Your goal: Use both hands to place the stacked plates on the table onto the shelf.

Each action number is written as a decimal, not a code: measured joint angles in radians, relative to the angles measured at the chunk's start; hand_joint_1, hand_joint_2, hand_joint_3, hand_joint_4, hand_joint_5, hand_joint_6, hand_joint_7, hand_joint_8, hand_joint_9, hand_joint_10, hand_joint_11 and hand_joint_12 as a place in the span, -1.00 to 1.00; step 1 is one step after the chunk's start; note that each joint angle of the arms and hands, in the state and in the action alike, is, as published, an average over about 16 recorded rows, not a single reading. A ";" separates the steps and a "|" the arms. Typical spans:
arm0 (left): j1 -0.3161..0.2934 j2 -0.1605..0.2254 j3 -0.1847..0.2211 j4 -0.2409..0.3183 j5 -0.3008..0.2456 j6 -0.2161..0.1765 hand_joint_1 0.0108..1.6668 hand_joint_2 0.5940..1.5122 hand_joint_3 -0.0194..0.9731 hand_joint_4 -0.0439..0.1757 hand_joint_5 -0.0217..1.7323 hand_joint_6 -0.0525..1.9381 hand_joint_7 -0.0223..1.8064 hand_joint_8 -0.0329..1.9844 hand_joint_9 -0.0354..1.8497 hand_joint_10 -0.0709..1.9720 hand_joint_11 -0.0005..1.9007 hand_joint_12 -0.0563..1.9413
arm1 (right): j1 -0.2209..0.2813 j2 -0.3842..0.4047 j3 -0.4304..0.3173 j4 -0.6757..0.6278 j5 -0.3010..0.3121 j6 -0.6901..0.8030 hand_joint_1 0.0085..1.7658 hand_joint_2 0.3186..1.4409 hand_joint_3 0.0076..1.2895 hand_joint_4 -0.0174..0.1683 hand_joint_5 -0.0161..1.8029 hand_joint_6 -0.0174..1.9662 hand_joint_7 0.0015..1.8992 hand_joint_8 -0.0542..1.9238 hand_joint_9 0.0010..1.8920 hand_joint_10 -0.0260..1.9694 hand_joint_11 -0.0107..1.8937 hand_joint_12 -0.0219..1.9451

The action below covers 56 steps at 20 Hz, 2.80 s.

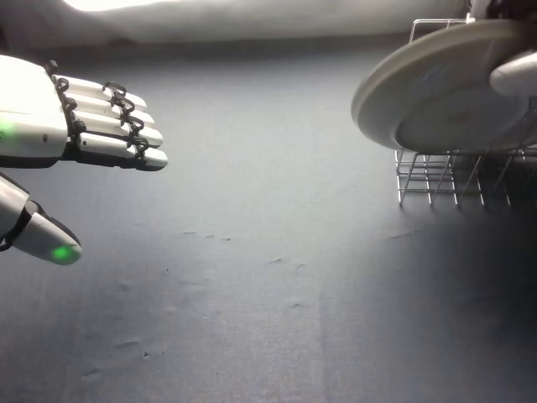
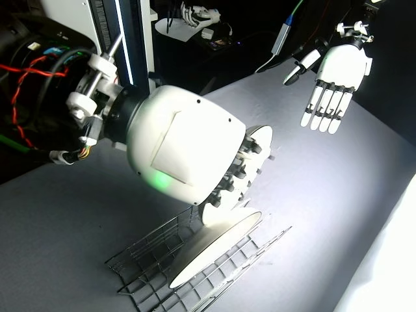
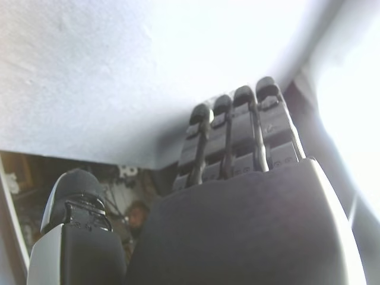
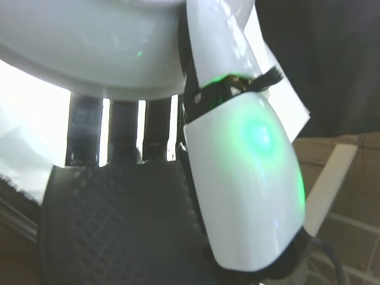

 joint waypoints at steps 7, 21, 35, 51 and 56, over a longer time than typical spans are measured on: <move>0.000 0.000 -0.005 0.000 0.001 -0.003 -1.00 0.08 -0.93 -0.54 -0.91 -0.94 -0.95 -0.97 -0.94 -0.93 -0.98 -0.93 | -0.093 0.009 0.028 -0.063 0.061 -0.002 0.55 0.34 -0.99 -0.91 -0.06 0.12 0.02 0.02 -0.05 0.22 -0.12 0.32; 0.000 0.000 -0.015 0.000 0.004 -0.007 -1.00 0.08 -0.93 -0.54 -0.92 -0.94 -0.95 -0.97 -0.95 -0.93 -0.98 -0.93 | -0.212 0.021 0.062 -0.286 0.182 -0.008 0.54 0.34 -0.99 -0.91 -0.06 0.09 0.06 -0.05 -0.03 0.20 -0.12 0.28; 0.000 0.000 -0.027 0.001 0.004 -0.007 -1.00 0.08 -0.93 -0.54 -0.96 -0.94 -0.95 -0.97 -0.94 -0.93 -0.98 -0.93 | -0.208 0.024 0.067 -0.427 0.227 -0.017 0.30 0.39 -0.99 -0.90 -0.24 -0.36 -0.20 -0.50 -0.30 -0.37 -0.53 0.26; 0.000 0.010 -0.082 0.012 -0.079 0.021 -1.00 0.09 -0.93 -0.54 -0.96 -0.94 -0.95 -0.97 -0.94 -0.93 -0.98 -0.93 | -0.079 -0.014 0.069 -0.717 0.328 -0.019 -0.27 0.04 -0.99 -0.85 -0.93 -0.96 -0.96 -0.93 -0.96 -0.95 -0.97 -0.93; 0.000 0.026 -0.128 0.016 -0.121 0.067 -1.00 0.09 -0.93 -0.54 -0.96 -0.94 -0.95 -0.97 -0.94 -0.93 -0.98 -0.93 | -0.069 -0.041 0.068 -0.934 0.443 -0.027 -0.35 -0.05 -0.99 -0.81 -0.96 -0.96 -0.99 -0.93 -0.99 -0.95 -0.97 -1.00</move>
